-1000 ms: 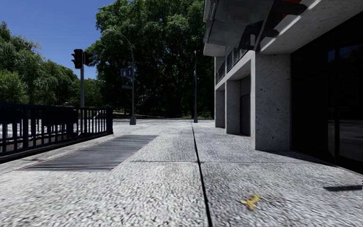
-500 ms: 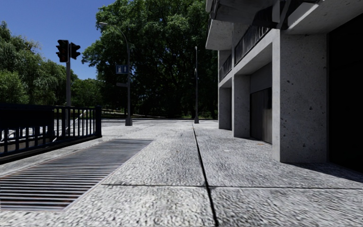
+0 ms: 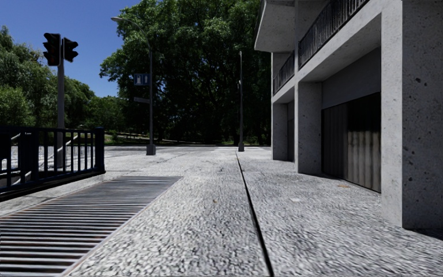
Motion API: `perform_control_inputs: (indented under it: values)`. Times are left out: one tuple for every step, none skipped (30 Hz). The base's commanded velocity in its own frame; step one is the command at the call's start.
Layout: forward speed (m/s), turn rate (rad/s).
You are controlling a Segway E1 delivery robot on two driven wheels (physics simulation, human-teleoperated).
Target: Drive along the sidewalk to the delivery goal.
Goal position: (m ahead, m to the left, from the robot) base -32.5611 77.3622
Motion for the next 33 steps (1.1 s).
perform_control_inputs:
  values:
    - [1.99,0.05]
    - [1.99,0.17]
    - [1.99,0.17]
    - [1.99,0.17]
    - [1.99,0.17]
    - [1.99,0.17]
    - [1.99,0.17]
    - [1.99,0.17]
    - [1.99,0.17]
    - [1.99,0.17]
    - [1.99,0.17]
    - [1.99,0.17]
    - [1.99,0.17]
    - [1.99,0.17]
    - [1.99,0.18]
    - [1.99,0.22]
    - [1.99,0.22]
    - [1.99,0.24]
    - [1.99,0.26]
    - [1.99,0.27]
    - [1.99,0.27]
    - [1.99,0.28]
    - [1.99,0.3]
    - [1.99,0.3]
    - [1.99,0.31]
    - [1.99,0.33]
    - [1.99,0.35]
    - [1.99,0.35]
    - [1.99,0.36]
    - [1.99,0.37]
    - [1.99,0.37]
    - [1.99,0.37]
    - [1.99,0.37]
